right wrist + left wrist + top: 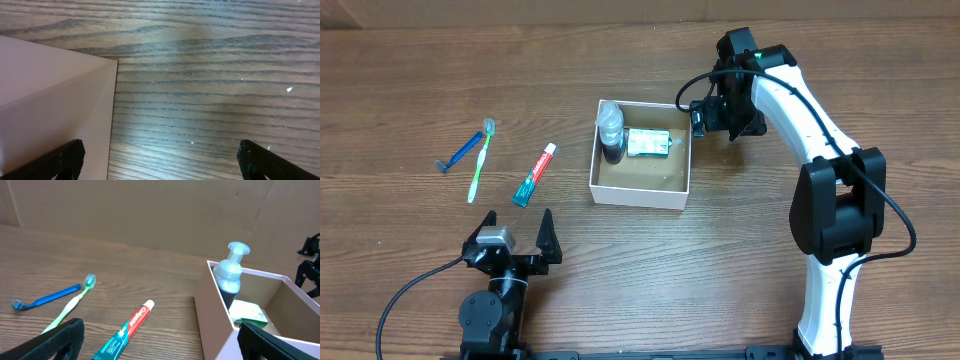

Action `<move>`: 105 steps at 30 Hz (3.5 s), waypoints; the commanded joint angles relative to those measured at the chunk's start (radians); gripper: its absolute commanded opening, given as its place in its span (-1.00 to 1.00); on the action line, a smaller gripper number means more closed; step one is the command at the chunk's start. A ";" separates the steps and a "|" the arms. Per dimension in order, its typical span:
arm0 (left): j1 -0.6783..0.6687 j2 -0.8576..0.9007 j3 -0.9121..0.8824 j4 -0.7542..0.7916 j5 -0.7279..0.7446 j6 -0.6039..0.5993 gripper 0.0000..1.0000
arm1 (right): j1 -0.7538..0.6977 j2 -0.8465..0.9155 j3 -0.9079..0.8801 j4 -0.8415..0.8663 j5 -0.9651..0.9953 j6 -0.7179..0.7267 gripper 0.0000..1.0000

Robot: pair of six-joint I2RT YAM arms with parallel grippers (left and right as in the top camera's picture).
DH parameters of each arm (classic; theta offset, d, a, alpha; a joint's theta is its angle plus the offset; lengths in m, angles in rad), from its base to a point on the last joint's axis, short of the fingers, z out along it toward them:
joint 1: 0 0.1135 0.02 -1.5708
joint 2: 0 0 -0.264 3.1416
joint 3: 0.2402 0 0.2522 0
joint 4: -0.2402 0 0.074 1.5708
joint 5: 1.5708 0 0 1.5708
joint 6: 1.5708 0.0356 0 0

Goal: Pack container
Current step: 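Raise the right gripper and retract it to the upper right, then reach the left gripper to the Colgate toothpaste tube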

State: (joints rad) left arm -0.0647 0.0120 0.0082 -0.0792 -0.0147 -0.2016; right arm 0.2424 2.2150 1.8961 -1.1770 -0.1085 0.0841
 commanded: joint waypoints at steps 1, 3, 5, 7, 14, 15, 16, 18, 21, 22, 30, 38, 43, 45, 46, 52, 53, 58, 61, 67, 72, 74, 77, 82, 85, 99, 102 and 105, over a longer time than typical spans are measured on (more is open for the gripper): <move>0.006 -0.008 -0.003 0.002 0.007 0.019 1.00 | 0.005 -0.047 0.020 0.011 -0.042 -0.043 1.00; 0.006 -0.008 -0.003 0.002 0.007 0.019 1.00 | 0.005 -0.047 0.020 0.016 -0.052 -0.063 1.00; 0.006 -0.008 -0.003 0.002 0.007 0.019 1.00 | 0.005 -0.047 0.020 0.020 -0.052 -0.074 1.00; 0.006 -0.008 -0.003 0.002 0.007 0.019 1.00 | 0.005 -0.047 0.020 0.026 -0.063 -0.094 1.00; 0.006 -0.008 -0.003 0.002 0.007 0.019 1.00 | 0.005 -0.047 0.020 0.063 -0.093 -0.116 1.00; 0.006 -0.008 -0.003 0.002 0.007 0.019 1.00 | 0.005 -0.047 0.020 0.066 -0.101 -0.117 1.00; 0.006 -0.008 -0.003 0.002 0.007 0.019 1.00 | 0.005 -0.047 0.020 0.072 -0.113 -0.119 1.00; 0.006 -0.008 -0.003 0.002 0.007 0.019 1.00 | 0.005 -0.047 0.020 0.077 -0.119 -0.118 1.00; 0.006 -0.008 -0.003 0.002 0.007 0.019 1.00 | 0.005 -0.047 0.020 0.084 -0.118 -0.118 1.00; 0.006 -0.008 -0.003 0.002 0.007 0.019 1.00 | 0.005 -0.047 0.020 0.085 -0.118 -0.118 1.00; 0.006 -0.008 -0.003 0.002 0.007 0.019 1.00 | -0.042 -0.048 0.076 0.037 -0.082 0.008 1.00; 0.006 -0.008 -0.003 0.002 0.007 0.019 1.00 | -0.163 -0.048 0.294 -0.209 0.003 0.051 1.00; 0.006 -0.008 -0.003 0.002 0.007 0.019 1.00 | -0.229 -0.048 0.367 -0.316 0.065 0.072 1.00; 0.006 -0.008 -0.003 0.002 0.007 0.019 1.00 | -0.267 -0.048 0.370 -0.334 0.089 0.141 1.00; 0.006 -0.008 -0.003 0.002 0.007 0.019 1.00 | -0.286 -0.048 0.370 -0.342 0.086 0.164 1.00; 0.006 -0.008 -0.003 0.002 0.008 0.019 1.00 | -0.360 -0.048 0.370 -0.414 0.074 0.179 1.00; 0.006 -0.008 -0.003 0.002 0.008 0.018 1.00 | -0.366 -0.048 0.370 -0.422 0.084 0.179 1.00; 0.006 -0.008 -0.003 0.002 0.008 0.019 1.00 | -0.433 -0.048 0.370 -0.457 0.095 0.266 1.00; 0.006 -0.008 -0.003 0.003 -0.013 0.053 1.00 | -0.468 -0.048 0.370 -0.471 0.065 0.272 1.00; 0.006 -0.008 0.003 0.069 0.136 0.022 1.00 | -0.487 -0.048 0.370 -0.459 0.047 0.272 1.00; 0.006 0.023 0.188 -0.034 0.160 -0.045 1.00 | -0.487 -0.048 0.370 -0.413 0.047 0.272 1.00; 0.006 0.111 0.342 -0.153 0.143 -0.028 1.00 | -0.487 -0.048 0.370 -0.392 0.047 0.272 1.00; 0.006 0.305 0.566 -0.314 0.146 0.027 1.00 | -0.487 -0.048 0.370 -0.365 0.047 0.272 1.00; 0.006 0.684 0.976 -0.655 0.146 0.086 1.00 | -0.487 -0.048 0.370 -0.345 0.047 0.272 1.00; 0.006 0.879 1.178 -0.840 0.146 0.095 1.00 | -0.487 -0.048 0.370 -0.345 0.047 0.272 1.00; 0.006 1.349 1.335 -0.933 0.078 0.207 1.00 | -0.487 -0.048 0.370 -0.345 0.047 0.272 1.00; 0.006 1.417 1.335 -0.879 0.077 0.230 1.00 | -0.487 -0.048 0.370 -0.345 0.047 0.272 1.00; 0.006 1.484 1.335 -0.824 0.077 0.294 1.00 | -0.487 -0.048 0.370 -0.345 0.047 0.272 1.00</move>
State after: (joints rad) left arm -0.0635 1.4307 1.3193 -0.9455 0.0780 0.0002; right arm -0.2470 2.2074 2.2444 -1.5261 -0.0559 0.3473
